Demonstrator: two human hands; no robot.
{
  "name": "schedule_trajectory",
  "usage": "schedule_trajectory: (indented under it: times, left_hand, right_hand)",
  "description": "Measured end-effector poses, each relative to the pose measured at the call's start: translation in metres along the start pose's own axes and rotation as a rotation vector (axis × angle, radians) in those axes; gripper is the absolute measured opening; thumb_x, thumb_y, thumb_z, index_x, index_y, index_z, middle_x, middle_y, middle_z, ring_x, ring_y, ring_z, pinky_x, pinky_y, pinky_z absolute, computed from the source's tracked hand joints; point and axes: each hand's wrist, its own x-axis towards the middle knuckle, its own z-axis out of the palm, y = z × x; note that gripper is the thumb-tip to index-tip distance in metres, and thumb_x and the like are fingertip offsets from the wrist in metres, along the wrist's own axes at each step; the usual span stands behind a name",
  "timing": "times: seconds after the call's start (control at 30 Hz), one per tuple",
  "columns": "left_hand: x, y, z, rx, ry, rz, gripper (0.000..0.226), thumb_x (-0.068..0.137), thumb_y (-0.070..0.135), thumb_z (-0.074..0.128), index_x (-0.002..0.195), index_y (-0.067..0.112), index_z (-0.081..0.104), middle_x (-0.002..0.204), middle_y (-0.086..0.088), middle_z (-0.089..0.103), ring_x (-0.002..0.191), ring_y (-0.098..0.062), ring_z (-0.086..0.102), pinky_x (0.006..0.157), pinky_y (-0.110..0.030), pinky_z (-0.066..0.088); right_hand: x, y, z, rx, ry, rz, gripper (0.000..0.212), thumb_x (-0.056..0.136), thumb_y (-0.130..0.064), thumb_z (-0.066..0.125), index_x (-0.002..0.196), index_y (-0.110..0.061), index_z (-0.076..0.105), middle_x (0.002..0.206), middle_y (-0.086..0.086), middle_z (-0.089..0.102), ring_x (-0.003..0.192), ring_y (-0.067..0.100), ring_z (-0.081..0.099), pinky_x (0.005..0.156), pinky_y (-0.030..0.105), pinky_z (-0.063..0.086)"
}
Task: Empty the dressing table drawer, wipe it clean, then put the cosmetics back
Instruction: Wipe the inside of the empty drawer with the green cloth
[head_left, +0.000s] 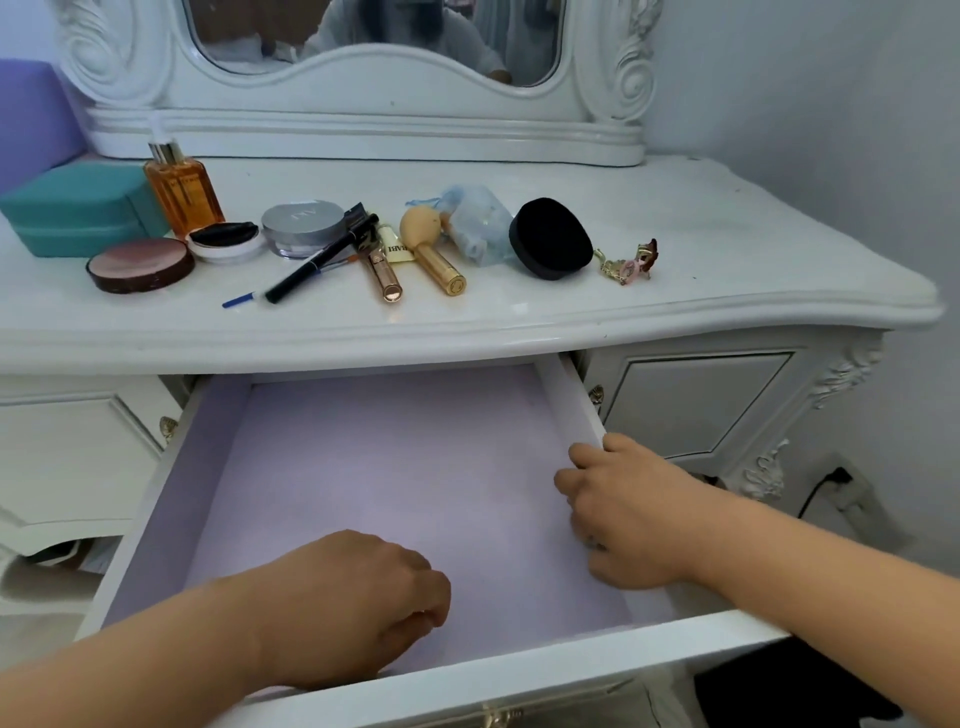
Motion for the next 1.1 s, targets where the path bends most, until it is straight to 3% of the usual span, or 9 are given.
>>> schedule_trajectory:
  times: [0.17, 0.4, 0.53, 0.6, 0.67, 0.73, 0.8, 0.93, 1.1]
  left_hand:
    - [0.007, -0.006, -0.003, 0.071, -0.013, -0.002, 0.040, 0.092, 0.042, 0.017, 0.117, 0.032, 0.046, 0.114, 0.006, 0.057, 0.099, -0.019, 0.055, 0.081, -0.029, 0.040]
    - [0.034, 0.004, -0.023, 0.095, 0.056, 0.008, 0.030, 0.098, 0.036, 0.028, 0.121, 0.030, 0.046, 0.117, 0.007, 0.056, 0.100, -0.019, 0.055, 0.083, -0.029, 0.040]
    - [0.044, 0.012, -0.029, 0.038, 0.120, 0.007, 0.030, 0.097, 0.038, 0.030, 0.122, 0.033, 0.045, 0.120, 0.013, 0.054, 0.103, -0.013, 0.054, 0.086, -0.025, 0.039]
    - [0.045, 0.014, -0.031, 0.020, 0.150, -0.003, 0.029, 0.097, 0.039, 0.030, 0.122, 0.035, 0.044, 0.120, 0.015, 0.053, 0.103, -0.010, 0.053, 0.086, -0.024, 0.039]
    - [0.046, 0.016, -0.031, 0.001, 0.168, 0.000, 0.029, 0.097, 0.040, 0.030, 0.123, 0.037, 0.044, 0.119, 0.017, 0.053, 0.103, -0.007, 0.052, 0.085, -0.021, 0.038]
    - [0.045, 0.018, -0.030, -0.010, 0.177, -0.005, 0.031, 0.096, 0.044, 0.027, 0.122, 0.039, 0.043, 0.118, 0.018, 0.053, 0.102, -0.006, 0.053, 0.081, -0.018, 0.036]
    - [0.045, 0.016, -0.029, 0.000, 0.183, -0.004, 0.035, 0.093, 0.048, 0.021, 0.121, 0.040, 0.043, 0.117, 0.019, 0.053, 0.101, -0.005, 0.053, 0.077, -0.015, 0.033]
    - [0.047, 0.018, -0.026, 0.022, 0.121, -0.025, 0.030, 0.096, 0.044, 0.028, 0.122, 0.040, 0.043, 0.118, 0.018, 0.052, 0.100, -0.006, 0.052, 0.074, -0.014, 0.029]
    - [0.050, 0.022, -0.030, 0.042, 0.092, -0.021, 0.030, 0.096, 0.044, 0.029, 0.123, 0.040, 0.042, 0.119, 0.016, 0.052, 0.099, -0.006, 0.052, 0.074, -0.016, 0.028]
  right_hand:
    - [-0.010, 0.004, 0.000, 0.252, 0.035, 0.109, 0.018, 0.072, -0.028, 0.042, 0.058, -0.017, 0.046, 0.077, -0.003, 0.036, 0.085, 0.022, 0.038, 0.055, 0.030, 0.030]
    - [-0.046, 0.037, -0.001, 0.457, 0.293, 0.370, 0.029, 0.064, -0.040, 0.036, 0.053, -0.019, 0.054, 0.073, -0.009, 0.046, 0.074, 0.014, 0.040, 0.058, 0.040, 0.047]
    - [-0.084, 0.058, 0.011, 0.889, 0.463, 0.574, 0.026, 0.062, -0.038, 0.049, 0.074, -0.029, 0.070, 0.096, -0.014, 0.061, 0.091, 0.001, 0.054, 0.081, 0.013, 0.041]
    - [-0.091, 0.058, 0.033, 1.135, 0.646, 0.686, 0.020, 0.068, -0.023, 0.065, 0.082, -0.032, 0.075, 0.105, -0.018, 0.066, 0.102, -0.007, 0.055, 0.086, 0.000, 0.035]
    - [-0.092, 0.057, 0.070, 1.086, 0.625, 0.826, 0.028, 0.077, -0.005, 0.071, 0.097, -0.024, 0.074, 0.101, -0.007, 0.071, 0.100, 0.001, 0.060, 0.080, -0.005, 0.034]
    - [-0.091, 0.057, 0.103, 0.990, 0.630, 0.952, 0.032, 0.078, 0.001, 0.069, 0.105, -0.016, 0.070, 0.096, 0.002, 0.071, 0.085, -0.009, 0.061, 0.073, -0.005, 0.037]
    - [-0.094, 0.062, 0.120, 0.977, 0.681, 0.992, 0.034, 0.078, 0.001, 0.068, 0.109, -0.015, 0.067, 0.100, 0.001, 0.070, 0.082, -0.024, 0.055, 0.076, -0.004, 0.038]
    - [-0.100, 0.063, 0.129, 0.965, 0.754, 1.124, 0.030, 0.081, -0.006, 0.068, 0.109, -0.017, 0.069, 0.093, -0.004, 0.070, 0.072, -0.030, 0.050, 0.067, -0.004, 0.038]
    - [-0.100, 0.066, 0.127, 0.944, 0.714, 1.106, 0.027, 0.078, -0.003, 0.069, 0.102, -0.014, 0.072, 0.096, -0.003, 0.071, 0.081, -0.010, 0.057, 0.067, -0.003, 0.038]
